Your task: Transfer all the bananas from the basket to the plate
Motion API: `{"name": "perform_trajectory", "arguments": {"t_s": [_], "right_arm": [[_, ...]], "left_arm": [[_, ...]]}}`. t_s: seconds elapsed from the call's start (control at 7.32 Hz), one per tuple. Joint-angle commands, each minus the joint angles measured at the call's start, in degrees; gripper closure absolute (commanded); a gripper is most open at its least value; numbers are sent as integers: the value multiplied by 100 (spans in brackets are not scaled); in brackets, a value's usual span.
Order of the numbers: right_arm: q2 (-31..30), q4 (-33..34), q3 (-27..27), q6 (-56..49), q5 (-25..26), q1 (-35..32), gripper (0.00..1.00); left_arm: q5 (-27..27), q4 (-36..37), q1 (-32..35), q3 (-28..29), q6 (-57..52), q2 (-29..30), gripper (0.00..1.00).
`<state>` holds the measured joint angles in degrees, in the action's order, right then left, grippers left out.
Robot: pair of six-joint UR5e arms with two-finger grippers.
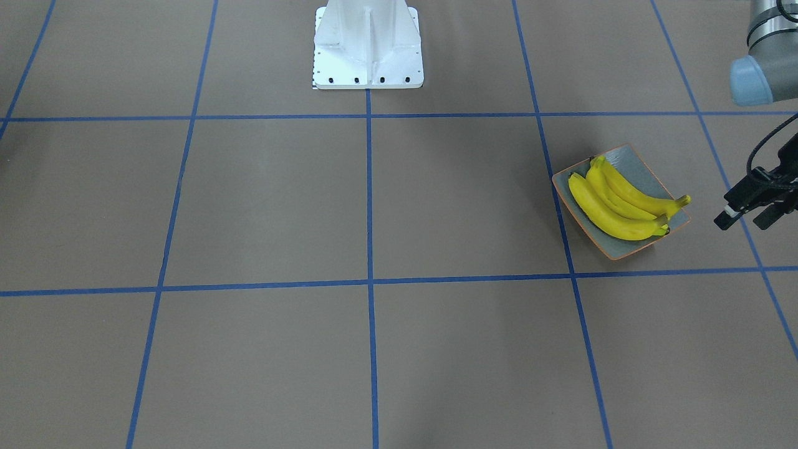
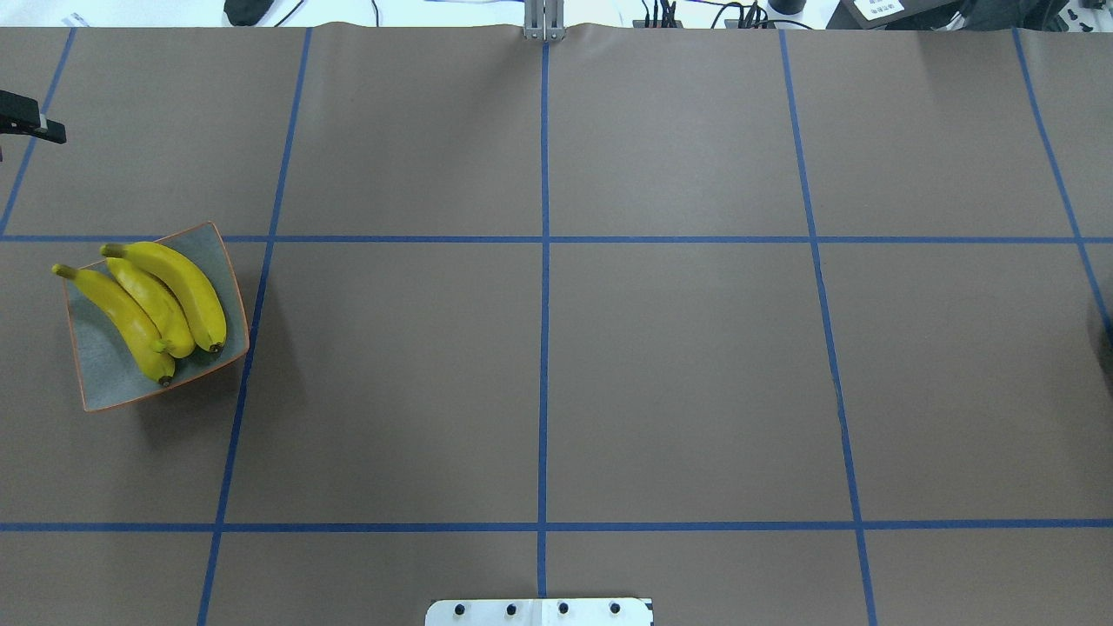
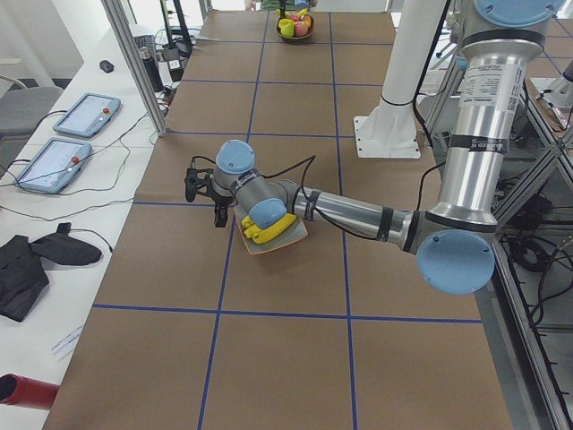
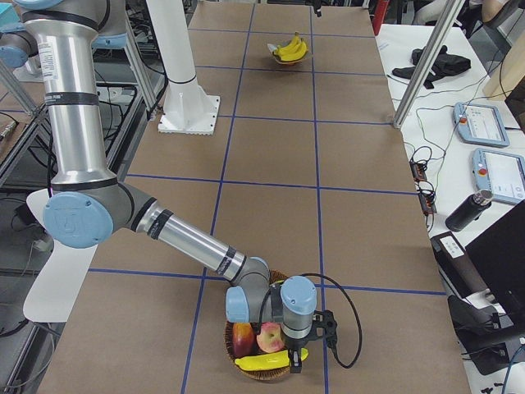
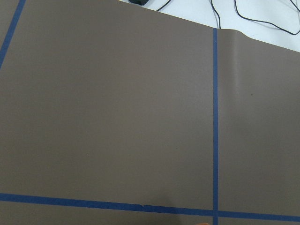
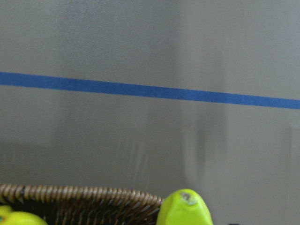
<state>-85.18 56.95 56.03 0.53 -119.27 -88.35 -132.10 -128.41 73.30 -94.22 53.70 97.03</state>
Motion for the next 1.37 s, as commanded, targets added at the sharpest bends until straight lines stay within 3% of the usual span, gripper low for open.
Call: {"name": "perform_trajectory", "arguments": {"t_s": [0.0,0.14,0.41,0.68,0.82,0.96,1.23], "right_arm": [[2,0,40,9,1,2,91],[2,-8,83,0,1,2,100],[-7,-8,215,-61,1,2,100],[-225,44,680,-123,0,-76,100],[-270,79,751,-602,70,-303,100],[-236,402,848,-1050,184,-514,100],[-183,1235,1600,-1309,229,-709,100]], "left_arm": [[0,0,0,0,0,0,1],[0,0,0,0,0,0,1],[0,0,0,0,9,0,1],[-9,0,0,0,9,-9,1],[-9,0,0,-9,9,-9,1],[-17,0,0,-26,17,-26,1],[-26,-9,0,-35,18,-35,1]]}}
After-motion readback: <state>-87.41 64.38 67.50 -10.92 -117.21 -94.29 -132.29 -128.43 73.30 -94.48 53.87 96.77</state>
